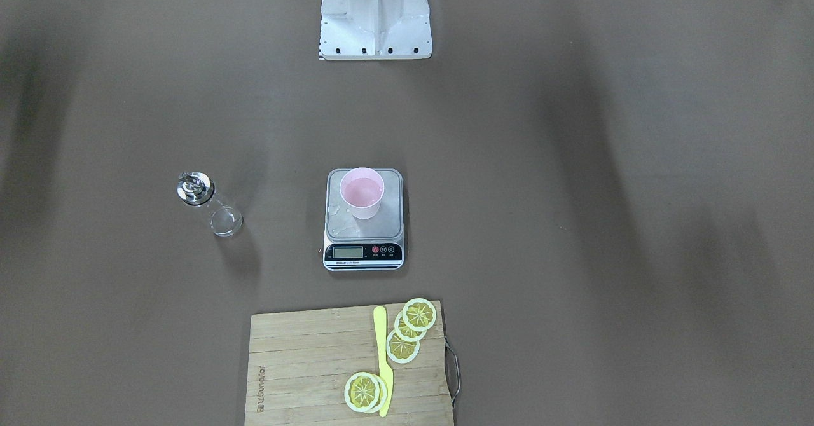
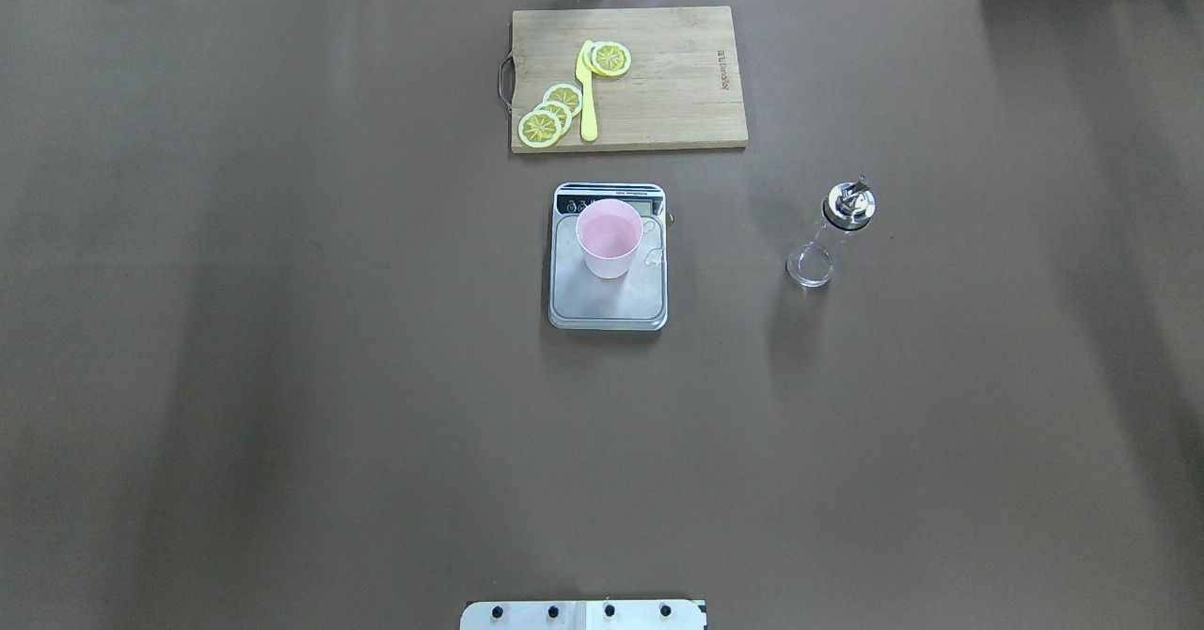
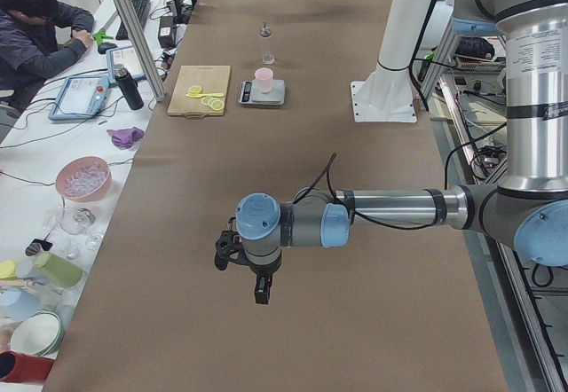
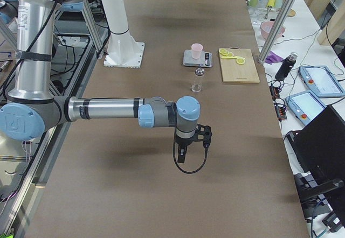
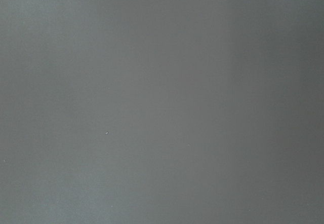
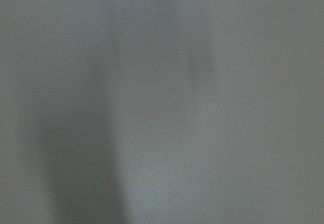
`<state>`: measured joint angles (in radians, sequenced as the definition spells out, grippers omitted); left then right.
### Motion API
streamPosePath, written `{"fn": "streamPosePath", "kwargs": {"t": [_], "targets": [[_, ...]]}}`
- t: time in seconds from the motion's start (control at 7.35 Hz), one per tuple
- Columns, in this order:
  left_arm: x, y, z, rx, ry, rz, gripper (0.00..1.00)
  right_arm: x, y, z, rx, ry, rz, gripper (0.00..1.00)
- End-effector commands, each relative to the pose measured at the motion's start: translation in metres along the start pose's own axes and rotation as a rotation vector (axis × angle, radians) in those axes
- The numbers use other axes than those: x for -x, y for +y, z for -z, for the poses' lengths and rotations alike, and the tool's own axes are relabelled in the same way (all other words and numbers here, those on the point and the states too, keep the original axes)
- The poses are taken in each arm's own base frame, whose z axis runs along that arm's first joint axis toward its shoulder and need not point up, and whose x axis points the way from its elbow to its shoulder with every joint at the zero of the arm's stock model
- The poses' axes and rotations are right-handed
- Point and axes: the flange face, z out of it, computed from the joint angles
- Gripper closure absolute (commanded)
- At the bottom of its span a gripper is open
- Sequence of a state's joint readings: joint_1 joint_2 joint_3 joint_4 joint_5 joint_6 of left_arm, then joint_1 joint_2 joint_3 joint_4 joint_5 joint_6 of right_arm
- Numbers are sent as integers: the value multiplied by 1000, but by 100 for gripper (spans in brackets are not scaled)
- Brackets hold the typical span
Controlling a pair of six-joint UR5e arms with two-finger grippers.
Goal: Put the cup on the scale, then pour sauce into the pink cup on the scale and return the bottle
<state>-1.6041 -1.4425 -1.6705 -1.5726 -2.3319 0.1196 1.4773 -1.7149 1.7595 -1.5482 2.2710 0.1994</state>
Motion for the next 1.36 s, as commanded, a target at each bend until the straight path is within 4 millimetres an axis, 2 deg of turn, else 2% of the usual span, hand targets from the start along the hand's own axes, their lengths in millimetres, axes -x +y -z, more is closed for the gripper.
{"fn": "streamPosePath", "kwargs": {"t": [0.0, 0.54, 0.95, 1.22], "targets": [[0, 0, -1, 1, 0, 0, 2, 0, 1, 0, 0, -1, 0, 0], [3, 1, -4, 8, -1, 6, 2, 8, 19, 13, -17, -7, 17, 0], [7, 3, -8, 15, -3, 11, 2, 8, 19, 13, -17, -7, 17, 0], [17, 5, -19, 29, 3, 26, 2, 8, 19, 13, -17, -7, 17, 0]]}}
